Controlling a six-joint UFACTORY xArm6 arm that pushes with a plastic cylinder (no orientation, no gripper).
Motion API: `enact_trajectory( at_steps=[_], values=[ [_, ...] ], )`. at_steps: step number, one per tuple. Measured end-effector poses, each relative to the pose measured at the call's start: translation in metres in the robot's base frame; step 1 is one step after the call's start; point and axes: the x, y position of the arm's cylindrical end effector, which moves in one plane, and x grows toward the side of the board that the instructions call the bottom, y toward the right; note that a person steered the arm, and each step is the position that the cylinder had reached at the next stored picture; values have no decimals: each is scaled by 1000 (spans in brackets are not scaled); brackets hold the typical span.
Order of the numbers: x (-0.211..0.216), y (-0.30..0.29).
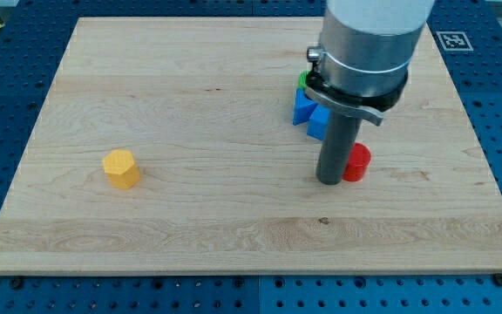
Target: Push the red circle to the right of the blue cube
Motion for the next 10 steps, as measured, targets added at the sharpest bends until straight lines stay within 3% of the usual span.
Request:
enact_trajectory(
  at_steps=[2,5,7,8,10],
  values=[
    [-6,17],
    [21,45],
    [13,53],
    [-25,52],
    [-29,53]
  ],
)
